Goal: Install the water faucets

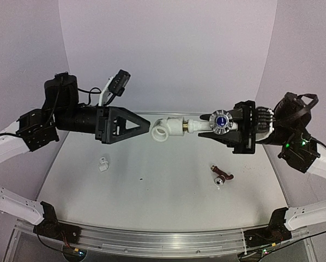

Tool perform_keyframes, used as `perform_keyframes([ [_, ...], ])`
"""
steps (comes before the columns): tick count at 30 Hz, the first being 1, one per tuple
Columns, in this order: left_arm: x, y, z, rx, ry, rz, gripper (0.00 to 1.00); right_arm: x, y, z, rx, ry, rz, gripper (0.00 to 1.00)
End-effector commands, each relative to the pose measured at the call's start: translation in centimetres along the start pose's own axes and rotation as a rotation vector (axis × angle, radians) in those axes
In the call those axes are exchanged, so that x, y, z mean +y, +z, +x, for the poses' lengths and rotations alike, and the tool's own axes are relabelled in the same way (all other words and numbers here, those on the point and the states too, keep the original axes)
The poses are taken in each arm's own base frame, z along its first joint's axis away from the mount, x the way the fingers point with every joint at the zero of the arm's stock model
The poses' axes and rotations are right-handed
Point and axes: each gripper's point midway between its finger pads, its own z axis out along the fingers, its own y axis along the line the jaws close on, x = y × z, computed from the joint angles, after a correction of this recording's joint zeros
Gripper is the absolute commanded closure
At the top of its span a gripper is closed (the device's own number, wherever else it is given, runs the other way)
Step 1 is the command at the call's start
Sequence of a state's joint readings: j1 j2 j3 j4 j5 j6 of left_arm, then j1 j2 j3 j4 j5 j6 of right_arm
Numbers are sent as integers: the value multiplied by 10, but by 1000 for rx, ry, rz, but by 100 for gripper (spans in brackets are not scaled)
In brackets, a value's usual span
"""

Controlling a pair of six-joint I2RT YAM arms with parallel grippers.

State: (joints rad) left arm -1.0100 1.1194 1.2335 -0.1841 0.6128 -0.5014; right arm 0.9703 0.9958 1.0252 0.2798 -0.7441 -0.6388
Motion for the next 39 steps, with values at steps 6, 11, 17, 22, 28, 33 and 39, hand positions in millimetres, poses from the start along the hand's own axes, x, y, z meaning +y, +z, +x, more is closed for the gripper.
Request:
perform_keyframes([
  [6, -25, 21, 6, 103, -151, 321, 7, 18, -5, -11, -49, -364, -96, 100],
  [11, -23, 28, 12, 132, -157, 366, 16, 26, -4, -4, -43, -382, -125, 100],
  [17, -23, 30, 13, 134, -129, 354, 30, 21, -1, -3, -31, -331, -116, 100],
  [22, -25, 34, 16, 147, -76, 336, 40, 9, 5, -1, -2, -220, -83, 100],
  [28, -23, 37, 22, 185, -110, 356, 35, 8, 5, 2, 7, -229, -75, 100],
  [33, -24, 37, 24, 200, -119, 370, 40, 7, 7, 0, 1, -234, -79, 100],
  [39, -28, 31, 18, 133, -25, 340, 63, 1, 9, -2, -6, -114, -53, 100],
])
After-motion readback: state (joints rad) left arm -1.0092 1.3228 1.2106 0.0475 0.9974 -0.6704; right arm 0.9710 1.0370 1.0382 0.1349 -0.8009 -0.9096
